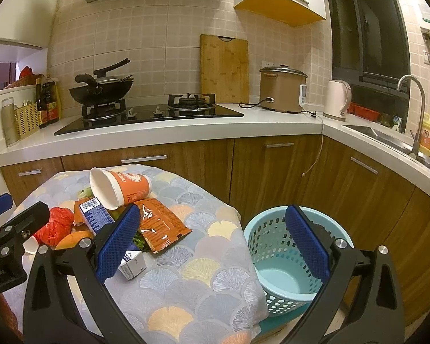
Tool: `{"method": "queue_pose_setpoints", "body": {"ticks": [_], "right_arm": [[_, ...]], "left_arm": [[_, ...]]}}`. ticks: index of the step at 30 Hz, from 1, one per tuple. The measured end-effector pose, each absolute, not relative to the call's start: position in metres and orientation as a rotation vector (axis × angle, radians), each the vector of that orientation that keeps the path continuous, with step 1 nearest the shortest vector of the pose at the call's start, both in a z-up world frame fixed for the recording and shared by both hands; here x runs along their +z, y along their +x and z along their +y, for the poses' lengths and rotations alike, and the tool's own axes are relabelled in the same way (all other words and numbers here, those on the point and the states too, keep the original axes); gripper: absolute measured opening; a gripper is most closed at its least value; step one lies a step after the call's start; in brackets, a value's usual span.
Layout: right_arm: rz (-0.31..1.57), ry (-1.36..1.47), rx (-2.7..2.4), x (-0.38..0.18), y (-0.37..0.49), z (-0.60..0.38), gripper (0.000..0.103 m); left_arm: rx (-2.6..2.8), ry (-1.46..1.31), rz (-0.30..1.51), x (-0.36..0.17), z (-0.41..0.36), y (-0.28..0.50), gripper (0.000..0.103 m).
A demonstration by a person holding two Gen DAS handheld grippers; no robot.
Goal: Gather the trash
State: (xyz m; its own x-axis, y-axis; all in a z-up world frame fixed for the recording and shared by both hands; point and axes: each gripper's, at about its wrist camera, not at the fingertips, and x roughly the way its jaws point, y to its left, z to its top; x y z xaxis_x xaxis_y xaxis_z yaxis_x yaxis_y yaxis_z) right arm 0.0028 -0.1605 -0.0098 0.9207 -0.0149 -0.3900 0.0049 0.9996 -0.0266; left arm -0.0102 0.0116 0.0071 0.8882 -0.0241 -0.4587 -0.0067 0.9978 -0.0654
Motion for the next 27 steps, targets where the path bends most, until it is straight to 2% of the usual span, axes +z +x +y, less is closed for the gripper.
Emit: {"method": "queue_pose_setpoints", "body": {"ticks": [19,21,23,25,27], "right_arm": [[0.415,-0.043,0.026,-0.019,0.009,-0.150,0.089],[0.421,-0.047,0.060,-0.022,0.012,-0.145,0.078],[0.442,-0.046,0.103,-0.027,0.017,-0.141,0.070],[0.450,-0.041,0.142,-0.032,0.019,-0.137,0.070],[0.460,-0.052,0.191,-0.040,0.023,-0.130,0.064]], "left_arm": [[0.002,-0.080,0.492,-0.001,0.020,-0.009,0.093],[0.009,-0.080,0.495,-0.004,0.024,-0.008,0.093],[0.023,-0.093,0.492,-0.008,0.035,-0.010,0.093],[0.022,-0.117,0.509,-0.014,0.048,-0.009,0.093],[0.035,-0.126,0.537,-0.022,0.061,-0.007,0.093]]}}
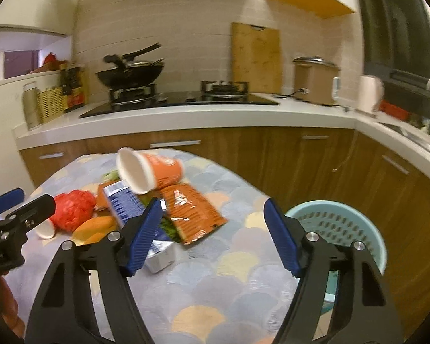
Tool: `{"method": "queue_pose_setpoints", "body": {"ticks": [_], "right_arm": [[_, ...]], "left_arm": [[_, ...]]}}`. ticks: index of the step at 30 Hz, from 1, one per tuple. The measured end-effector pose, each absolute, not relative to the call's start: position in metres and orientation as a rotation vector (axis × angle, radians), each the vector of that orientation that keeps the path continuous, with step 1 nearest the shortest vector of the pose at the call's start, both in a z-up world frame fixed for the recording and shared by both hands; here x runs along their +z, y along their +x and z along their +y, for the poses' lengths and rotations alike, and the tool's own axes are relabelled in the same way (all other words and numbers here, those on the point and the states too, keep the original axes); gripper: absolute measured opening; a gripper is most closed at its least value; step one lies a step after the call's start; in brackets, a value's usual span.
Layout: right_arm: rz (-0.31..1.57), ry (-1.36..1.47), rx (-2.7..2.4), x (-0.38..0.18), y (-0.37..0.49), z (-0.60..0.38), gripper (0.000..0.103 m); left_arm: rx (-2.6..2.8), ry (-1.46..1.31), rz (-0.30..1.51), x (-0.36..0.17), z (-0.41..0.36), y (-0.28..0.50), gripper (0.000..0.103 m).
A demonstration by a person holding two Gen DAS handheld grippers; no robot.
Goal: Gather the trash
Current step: 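Grasp the orange bread crust with left tool while right tool grasps the milk carton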
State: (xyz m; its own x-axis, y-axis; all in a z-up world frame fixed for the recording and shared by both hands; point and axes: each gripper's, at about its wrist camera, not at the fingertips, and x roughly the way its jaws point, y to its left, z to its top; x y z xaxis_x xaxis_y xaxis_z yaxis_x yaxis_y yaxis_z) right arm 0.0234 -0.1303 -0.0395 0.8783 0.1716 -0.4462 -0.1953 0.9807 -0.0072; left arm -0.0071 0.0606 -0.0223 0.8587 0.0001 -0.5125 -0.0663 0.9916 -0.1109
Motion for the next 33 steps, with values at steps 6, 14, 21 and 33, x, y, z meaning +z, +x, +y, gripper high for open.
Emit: {"method": "queue_pose_setpoints", "body": {"ticks": [6,14,21,33], "right_arm": [[0.513,-0.109,0.336,-0.063,0.044,-0.105,0.064],[0.582,-0.179,0.434,-0.080,0.073,-0.089,0.075],[0.658,-0.174,0.491,-0.095,0.088,-0.077,0.075],[0.711,-0.108,0.541,-0.099,0.064,-0.101,0.043]], "left_arm": [[0.025,-0.124,0.641,-0.049,0.082,0.006,0.092],[-0.023,-0.187,0.825,-0.092,0.096,0.042,0.084],[-0.074,-0.205,0.834,-0.096,0.096,0.061,0.084],[-0.162,-0.242,0.874,-0.105,0.077,0.070,0.057]]}}
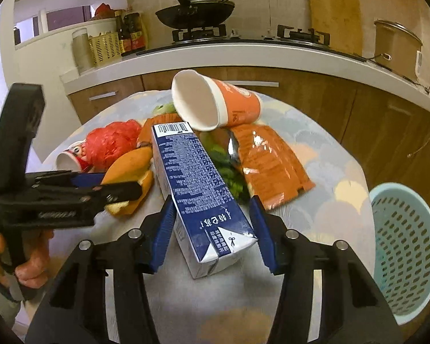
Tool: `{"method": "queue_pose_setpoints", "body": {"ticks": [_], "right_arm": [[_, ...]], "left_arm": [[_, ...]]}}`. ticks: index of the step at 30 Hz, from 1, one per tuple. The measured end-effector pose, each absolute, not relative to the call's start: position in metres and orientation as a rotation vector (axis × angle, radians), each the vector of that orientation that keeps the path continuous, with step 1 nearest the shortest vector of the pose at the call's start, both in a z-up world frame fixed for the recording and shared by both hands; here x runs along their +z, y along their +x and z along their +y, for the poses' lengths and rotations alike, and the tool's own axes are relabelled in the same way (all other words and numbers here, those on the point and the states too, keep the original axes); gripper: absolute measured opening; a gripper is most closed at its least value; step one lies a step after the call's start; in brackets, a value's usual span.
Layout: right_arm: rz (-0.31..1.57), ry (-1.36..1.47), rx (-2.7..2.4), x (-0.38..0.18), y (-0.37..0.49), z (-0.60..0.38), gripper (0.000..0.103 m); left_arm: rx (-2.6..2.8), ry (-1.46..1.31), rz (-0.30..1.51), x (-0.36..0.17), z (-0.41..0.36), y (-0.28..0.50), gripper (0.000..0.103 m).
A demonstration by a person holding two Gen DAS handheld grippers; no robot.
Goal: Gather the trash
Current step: 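Grasp the orange bread crust with left tool while right tool grasps the milk carton, then carry both items over the blue basket and open both tools to drop them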
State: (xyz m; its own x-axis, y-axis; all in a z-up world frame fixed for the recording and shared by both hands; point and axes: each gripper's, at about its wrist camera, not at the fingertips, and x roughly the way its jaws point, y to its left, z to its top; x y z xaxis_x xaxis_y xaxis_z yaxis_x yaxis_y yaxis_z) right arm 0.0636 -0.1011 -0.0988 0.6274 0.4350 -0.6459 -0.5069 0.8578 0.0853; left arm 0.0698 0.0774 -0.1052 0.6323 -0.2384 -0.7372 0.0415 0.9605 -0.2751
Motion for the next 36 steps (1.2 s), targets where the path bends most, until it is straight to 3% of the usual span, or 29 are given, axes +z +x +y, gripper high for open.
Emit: {"method": "queue_pose_setpoints", "body": {"ticks": [5,8,11,15,17,19,20,21,36], "right_arm": [[0.716,-0.153,0.524,-0.100,0.043,-0.107,0.038],[0.715,-0.152,0.523,-0.097,0.031,-0.116,0.038],[0.729,-0.138,0.524,-0.100,0.030,-0.120,0.038],[0.741,-0.132,0.534,-0.105,0.040,-0.112,0.051],[0.760,-0.122,0.529,-0.109,0.049,-0.107,0.051],[0.773,-0.115,0.542,-0.111,0.053,-0.105,0.049],[0.769,-0.115,0.548,-0.111,0.051,-0.104,0.039],[0.760,-0.113,0.557,-0.109,0.049,-0.105,0.034],[0.563,-0.021,0.290,-0.059,0.038,-0.222,0.034]], "left_arm": [[-0.164,-0.261,0.869,-0.105,0.074,0.064,0.035],[-0.151,-0.265,0.859,-0.102,0.074,0.060,0.027],[-0.149,-0.277,0.857,-0.101,0.075,0.054,0.025],[-0.150,-0.282,0.856,-0.099,0.072,0.049,0.024],[-0.151,-0.279,0.850,-0.096,0.071,0.046,0.024],[-0.152,-0.276,0.839,-0.092,0.071,0.043,0.024],[-0.153,-0.275,0.829,-0.089,0.070,0.041,0.024],[-0.155,-0.272,0.820,-0.085,0.069,0.039,0.024],[-0.385,-0.181,0.692,-0.031,-0.034,0.056,0.023]]}}
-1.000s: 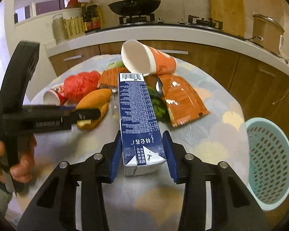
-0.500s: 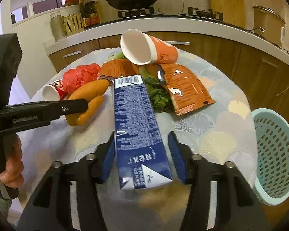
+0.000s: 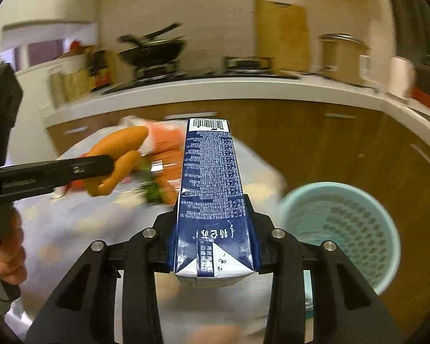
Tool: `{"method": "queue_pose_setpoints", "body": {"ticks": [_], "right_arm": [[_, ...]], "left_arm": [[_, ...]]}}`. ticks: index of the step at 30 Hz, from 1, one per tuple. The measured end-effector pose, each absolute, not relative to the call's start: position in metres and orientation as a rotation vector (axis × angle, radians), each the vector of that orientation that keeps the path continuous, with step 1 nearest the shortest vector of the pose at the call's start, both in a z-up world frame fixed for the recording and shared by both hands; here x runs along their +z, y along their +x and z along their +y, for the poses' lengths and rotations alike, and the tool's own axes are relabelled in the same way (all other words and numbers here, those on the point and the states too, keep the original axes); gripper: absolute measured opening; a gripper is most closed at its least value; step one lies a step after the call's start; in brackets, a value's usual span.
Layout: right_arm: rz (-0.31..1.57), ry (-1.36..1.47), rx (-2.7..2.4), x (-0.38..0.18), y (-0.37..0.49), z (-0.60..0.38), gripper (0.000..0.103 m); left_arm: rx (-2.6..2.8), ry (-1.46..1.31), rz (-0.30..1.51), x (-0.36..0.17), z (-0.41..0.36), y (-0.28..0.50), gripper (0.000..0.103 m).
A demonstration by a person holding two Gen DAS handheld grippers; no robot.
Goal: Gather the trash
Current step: 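Carry both items over the blue basket and open both tools to drop them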
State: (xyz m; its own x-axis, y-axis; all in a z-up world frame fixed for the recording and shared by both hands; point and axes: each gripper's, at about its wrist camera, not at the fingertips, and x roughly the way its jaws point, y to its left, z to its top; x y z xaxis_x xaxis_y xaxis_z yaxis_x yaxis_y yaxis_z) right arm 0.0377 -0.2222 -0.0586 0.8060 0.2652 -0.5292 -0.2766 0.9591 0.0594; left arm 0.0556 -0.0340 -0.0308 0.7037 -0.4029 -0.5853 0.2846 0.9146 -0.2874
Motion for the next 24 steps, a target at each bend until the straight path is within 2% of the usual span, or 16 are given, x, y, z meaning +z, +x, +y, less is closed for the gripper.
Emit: {"method": "queue_pose_setpoints", "body": {"ticks": [13,22,24], "right_arm": [[0.621,0.071,0.011,-0.087,0.060,-0.339,0.034],[0.734,0.119,-0.062,-0.127,0.073,-0.374,0.035],[0.747,0.125,-0.073,-0.130,0.075,-0.376,0.035]], "left_arm": [[-0.580,-0.045,0.791,-0.062,-0.180,0.113,0.023],[-0.602,-0.028,0.876,-0.096,-0.218,0.134,0.024],[-0.600,-0.017,0.891,-0.100,-0.223,0.137,0.027]]}}
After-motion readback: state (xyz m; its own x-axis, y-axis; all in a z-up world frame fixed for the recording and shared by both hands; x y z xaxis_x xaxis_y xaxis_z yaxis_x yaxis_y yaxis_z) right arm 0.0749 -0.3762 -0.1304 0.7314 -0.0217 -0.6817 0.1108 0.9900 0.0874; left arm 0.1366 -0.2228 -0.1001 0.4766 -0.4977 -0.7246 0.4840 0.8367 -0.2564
